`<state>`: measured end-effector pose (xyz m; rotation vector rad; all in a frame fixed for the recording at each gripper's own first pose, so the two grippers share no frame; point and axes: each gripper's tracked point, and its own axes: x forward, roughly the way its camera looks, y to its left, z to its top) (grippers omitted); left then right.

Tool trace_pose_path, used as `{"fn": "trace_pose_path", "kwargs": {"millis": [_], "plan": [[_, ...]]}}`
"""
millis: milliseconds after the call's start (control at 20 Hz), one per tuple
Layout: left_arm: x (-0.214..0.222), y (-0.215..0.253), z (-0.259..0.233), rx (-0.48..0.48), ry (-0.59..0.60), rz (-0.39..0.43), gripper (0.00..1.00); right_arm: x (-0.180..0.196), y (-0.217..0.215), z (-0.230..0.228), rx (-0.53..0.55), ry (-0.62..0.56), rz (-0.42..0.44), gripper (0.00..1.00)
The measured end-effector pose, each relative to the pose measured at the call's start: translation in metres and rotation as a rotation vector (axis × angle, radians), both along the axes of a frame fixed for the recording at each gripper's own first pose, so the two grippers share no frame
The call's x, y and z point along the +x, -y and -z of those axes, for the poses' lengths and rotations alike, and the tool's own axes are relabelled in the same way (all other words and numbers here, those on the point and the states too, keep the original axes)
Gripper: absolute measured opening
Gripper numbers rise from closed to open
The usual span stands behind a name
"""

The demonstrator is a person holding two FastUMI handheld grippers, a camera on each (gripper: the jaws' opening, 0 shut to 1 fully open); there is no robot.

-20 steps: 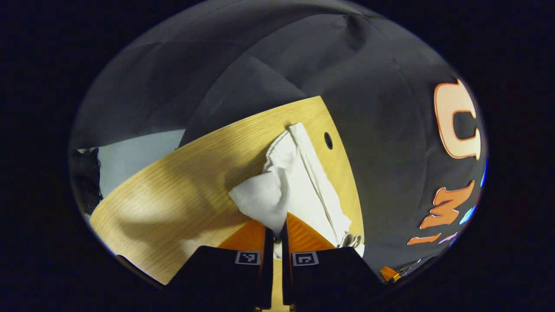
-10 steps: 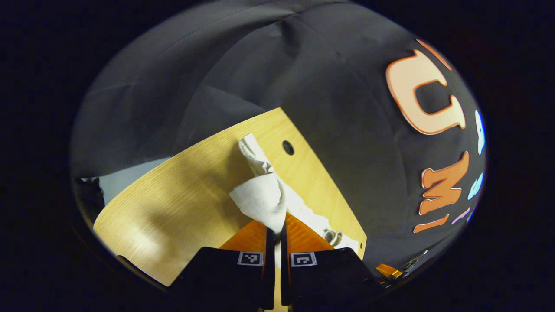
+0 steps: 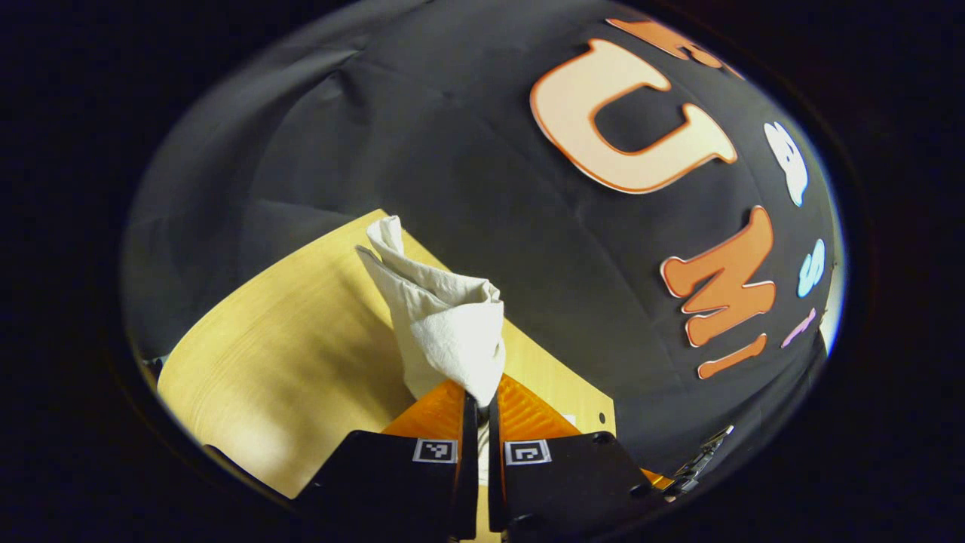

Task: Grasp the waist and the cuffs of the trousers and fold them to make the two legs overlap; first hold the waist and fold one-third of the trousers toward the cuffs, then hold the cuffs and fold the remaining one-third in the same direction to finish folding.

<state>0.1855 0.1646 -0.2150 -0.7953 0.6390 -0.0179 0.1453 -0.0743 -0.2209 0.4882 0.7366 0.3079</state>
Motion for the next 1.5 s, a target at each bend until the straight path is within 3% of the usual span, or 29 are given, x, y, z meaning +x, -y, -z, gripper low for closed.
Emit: {"fn": "trace_pose_path", "kwargs": {"millis": [400,800,1150,1500], "plan": [[0.036,0.096,-0.02,0.038,0.034,0.101,0.09,0.002,0.046,0.009,-0.004,0.008,0.02,0.99],[0.057,0.2,0.0,0.036,0.001,0.217,0.1,0.001,0.093,0.031,-0.003,-0.024,0.037,0.99],[0.045,0.302,0.039,0.008,-0.088,0.337,0.1,0.0,0.143,0.05,0.001,-0.052,0.074,0.99],[-0.006,0.366,0.087,0.089,-0.193,0.557,0.1,0.002,0.162,0.055,0.001,-0.045,0.089,0.98]]}}
